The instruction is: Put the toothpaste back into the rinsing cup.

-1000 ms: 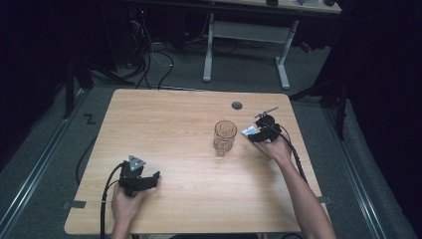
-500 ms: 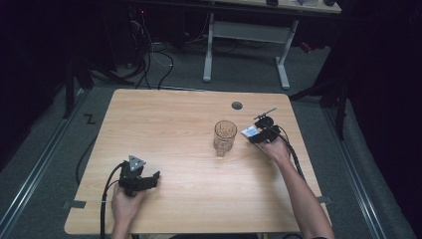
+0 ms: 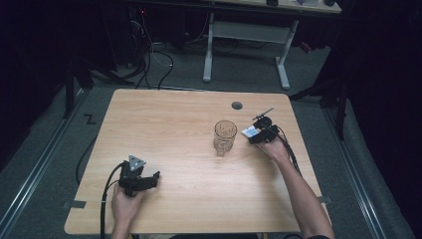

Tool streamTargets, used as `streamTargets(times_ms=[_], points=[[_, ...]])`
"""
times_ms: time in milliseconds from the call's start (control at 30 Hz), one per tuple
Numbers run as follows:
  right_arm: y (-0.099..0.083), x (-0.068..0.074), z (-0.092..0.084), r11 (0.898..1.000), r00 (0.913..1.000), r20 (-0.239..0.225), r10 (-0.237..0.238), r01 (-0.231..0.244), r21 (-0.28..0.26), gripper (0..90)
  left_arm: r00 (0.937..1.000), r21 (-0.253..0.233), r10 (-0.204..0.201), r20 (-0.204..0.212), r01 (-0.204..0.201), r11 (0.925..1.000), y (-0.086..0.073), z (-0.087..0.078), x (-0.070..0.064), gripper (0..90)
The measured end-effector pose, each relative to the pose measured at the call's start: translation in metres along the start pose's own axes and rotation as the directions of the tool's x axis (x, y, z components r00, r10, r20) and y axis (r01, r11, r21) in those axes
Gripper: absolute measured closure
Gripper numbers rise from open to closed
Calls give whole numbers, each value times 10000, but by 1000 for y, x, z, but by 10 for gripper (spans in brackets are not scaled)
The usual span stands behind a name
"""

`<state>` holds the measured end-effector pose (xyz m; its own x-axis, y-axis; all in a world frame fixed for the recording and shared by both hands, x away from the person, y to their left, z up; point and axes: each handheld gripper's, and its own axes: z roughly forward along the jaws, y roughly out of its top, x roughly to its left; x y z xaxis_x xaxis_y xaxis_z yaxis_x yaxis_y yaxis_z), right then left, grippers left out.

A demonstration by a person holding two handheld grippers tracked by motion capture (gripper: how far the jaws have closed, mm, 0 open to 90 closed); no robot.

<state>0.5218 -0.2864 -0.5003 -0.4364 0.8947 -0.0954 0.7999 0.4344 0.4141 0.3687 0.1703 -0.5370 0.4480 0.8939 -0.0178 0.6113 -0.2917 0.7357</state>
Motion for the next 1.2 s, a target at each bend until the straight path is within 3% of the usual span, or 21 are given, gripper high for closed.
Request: streamTargets(times_ms=[367,500,567,667,700,933,1200], points=[[-1,-7,0,10000,9992,-403,76,-75,34,485,10000,0,-1,1,1,10000,0,0,0,206],[2,-4,-2,9993,9996,-185,-231,236,280,540,10000,-2,-2,1,2,10000,0,0,0,206],[7,1,-3,9960,9979,111,-632,624,638,578,10000,-5,-9,2,9,10000,0,0,0,205],[7,3,-5,9965,9987,183,-485,471,687,616,10000,-12,-25,26,25,10000,0,0,0,206],[7,0,-5,9951,9966,148,-814,804,579,625,10000,-12,-25,24,25,10000,0,0,0,205],[4,-2,-12,9996,9996,-237,-128,134,232,659,10000,-7,-9,6,9,10000,0,0,0,206],[5,4,-23,9995,9977,-650,-175,157,-279,659,10000,-4,-8,5,8,10000,0,0,0,206]])
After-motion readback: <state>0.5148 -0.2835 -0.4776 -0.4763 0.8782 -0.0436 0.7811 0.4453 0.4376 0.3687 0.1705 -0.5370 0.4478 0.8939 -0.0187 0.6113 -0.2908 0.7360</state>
